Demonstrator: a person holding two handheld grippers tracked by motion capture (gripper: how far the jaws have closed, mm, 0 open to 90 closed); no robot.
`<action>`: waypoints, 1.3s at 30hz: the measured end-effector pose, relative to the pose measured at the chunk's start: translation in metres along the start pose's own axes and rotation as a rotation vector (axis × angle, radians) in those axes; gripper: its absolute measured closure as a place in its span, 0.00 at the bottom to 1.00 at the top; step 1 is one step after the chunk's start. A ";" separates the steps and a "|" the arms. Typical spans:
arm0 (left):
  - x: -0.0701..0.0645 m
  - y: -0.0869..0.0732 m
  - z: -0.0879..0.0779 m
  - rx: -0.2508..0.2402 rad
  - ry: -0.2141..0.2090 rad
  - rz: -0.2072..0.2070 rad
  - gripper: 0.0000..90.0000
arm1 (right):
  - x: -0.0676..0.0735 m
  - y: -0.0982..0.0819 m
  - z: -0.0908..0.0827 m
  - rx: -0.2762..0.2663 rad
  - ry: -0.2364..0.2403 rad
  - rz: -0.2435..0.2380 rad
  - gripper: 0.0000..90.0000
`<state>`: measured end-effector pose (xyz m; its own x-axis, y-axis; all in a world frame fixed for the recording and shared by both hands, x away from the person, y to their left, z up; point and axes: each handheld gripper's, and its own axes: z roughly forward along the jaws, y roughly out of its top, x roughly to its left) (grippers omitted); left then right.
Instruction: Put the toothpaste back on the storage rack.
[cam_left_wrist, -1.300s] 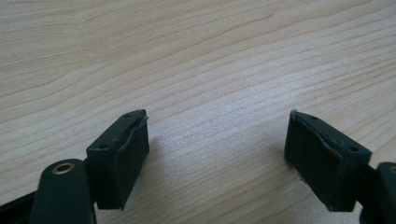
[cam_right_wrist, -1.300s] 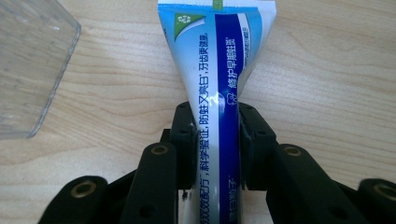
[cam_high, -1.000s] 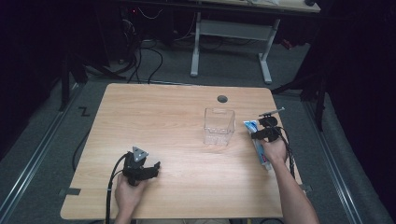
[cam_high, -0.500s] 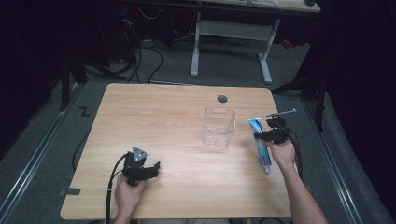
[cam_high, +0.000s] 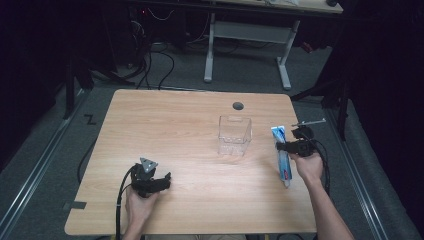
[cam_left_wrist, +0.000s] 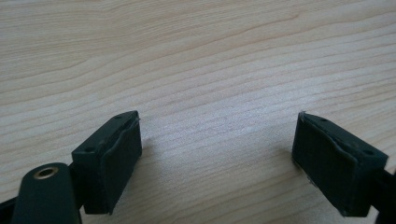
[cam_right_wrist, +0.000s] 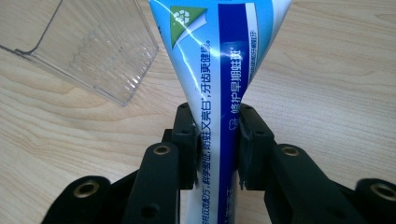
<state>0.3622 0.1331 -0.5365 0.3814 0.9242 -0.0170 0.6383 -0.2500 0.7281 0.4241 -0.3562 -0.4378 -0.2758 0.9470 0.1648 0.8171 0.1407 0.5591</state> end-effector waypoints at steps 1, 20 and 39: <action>0.000 0.000 0.000 0.000 0.000 0.000 0.18 | 0.000 0.000 -0.001 0.000 0.000 -0.001 0.80; -0.002 -0.001 0.000 -0.003 -0.022 0.027 0.18 | 0.009 -0.004 -0.012 -0.049 0.023 -0.040 0.81; -0.003 -0.001 -0.001 -0.004 -0.030 0.035 0.20 | 0.030 -0.002 -0.035 -0.142 0.067 -0.131 0.81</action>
<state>0.3600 0.1311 -0.5366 0.4232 0.9060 -0.0119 0.6213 -0.2806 0.7316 0.3961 -0.3383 -0.4053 -0.4114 0.9015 0.1342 0.6937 0.2142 0.6877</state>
